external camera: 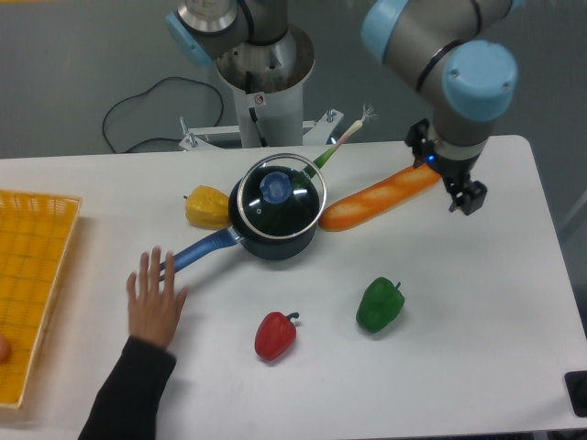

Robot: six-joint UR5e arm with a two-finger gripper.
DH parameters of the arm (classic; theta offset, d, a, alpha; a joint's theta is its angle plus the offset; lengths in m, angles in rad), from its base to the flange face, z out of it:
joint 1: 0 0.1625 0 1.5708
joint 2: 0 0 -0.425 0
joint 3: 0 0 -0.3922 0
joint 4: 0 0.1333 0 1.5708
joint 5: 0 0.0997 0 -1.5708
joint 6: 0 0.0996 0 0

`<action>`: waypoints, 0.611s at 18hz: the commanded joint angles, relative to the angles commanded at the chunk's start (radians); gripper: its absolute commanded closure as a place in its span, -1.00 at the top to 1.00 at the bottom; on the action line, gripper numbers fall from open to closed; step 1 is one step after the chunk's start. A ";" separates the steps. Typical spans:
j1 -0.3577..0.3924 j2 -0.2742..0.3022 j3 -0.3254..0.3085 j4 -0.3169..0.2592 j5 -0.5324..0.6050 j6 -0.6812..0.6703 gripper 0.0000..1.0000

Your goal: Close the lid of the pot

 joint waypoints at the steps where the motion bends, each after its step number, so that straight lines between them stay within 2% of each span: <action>1: 0.023 0.017 -0.011 0.000 -0.005 0.046 1.00; 5: 0.115 0.063 -0.048 -0.002 -0.055 0.224 1.00; 11: 0.114 0.114 -0.057 -0.006 -0.071 0.229 1.00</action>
